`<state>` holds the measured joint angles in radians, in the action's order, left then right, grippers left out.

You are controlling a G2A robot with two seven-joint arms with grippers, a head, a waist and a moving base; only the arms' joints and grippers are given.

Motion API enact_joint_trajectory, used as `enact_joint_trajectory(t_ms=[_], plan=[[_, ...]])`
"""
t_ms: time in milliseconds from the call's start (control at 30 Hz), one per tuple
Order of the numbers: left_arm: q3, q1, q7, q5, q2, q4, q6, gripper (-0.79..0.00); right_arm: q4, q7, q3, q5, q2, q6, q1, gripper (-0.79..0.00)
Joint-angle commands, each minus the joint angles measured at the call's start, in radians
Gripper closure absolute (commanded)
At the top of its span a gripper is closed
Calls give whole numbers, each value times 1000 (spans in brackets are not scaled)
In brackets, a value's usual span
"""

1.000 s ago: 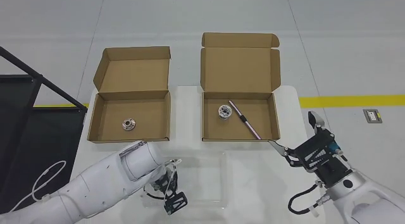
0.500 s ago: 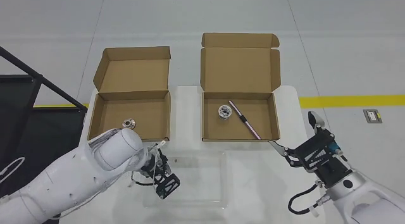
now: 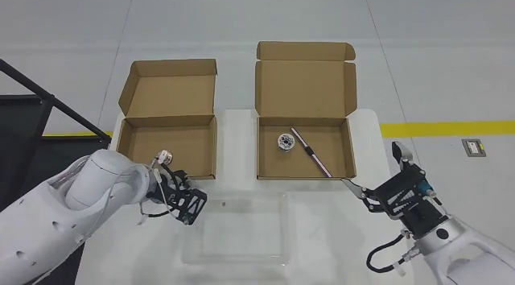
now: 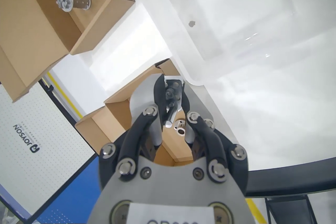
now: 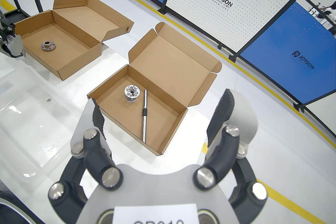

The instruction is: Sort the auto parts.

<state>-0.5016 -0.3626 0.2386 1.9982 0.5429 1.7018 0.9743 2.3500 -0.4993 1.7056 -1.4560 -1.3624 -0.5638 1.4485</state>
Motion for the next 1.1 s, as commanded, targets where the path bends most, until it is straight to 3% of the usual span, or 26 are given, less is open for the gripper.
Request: enact_joint_trajectory(t_ms=[0,300,500,667,833,1067], plan=[[0,0,1,0,0,1,0,0,0,0,0,0,0,0,0,-785],[0,-2,-2,1,0,0,-6,0,0,0,0,0,0,0,0,-785],[-58,-40,-134,-98,11,-83,-171,0,0,0,0,0,0,0,0,-785],[-74,-59,-133,-178,30,-162,-227,0,0,0,0,0,0,0,0,-785],[-46,-53,-150,-183,80,-274,-320,0,0,0,0,0,0,0,0,-785],[43,-1,-131,-163,192,-470,-350,0,0,0,0,0,0,0,0,-785]])
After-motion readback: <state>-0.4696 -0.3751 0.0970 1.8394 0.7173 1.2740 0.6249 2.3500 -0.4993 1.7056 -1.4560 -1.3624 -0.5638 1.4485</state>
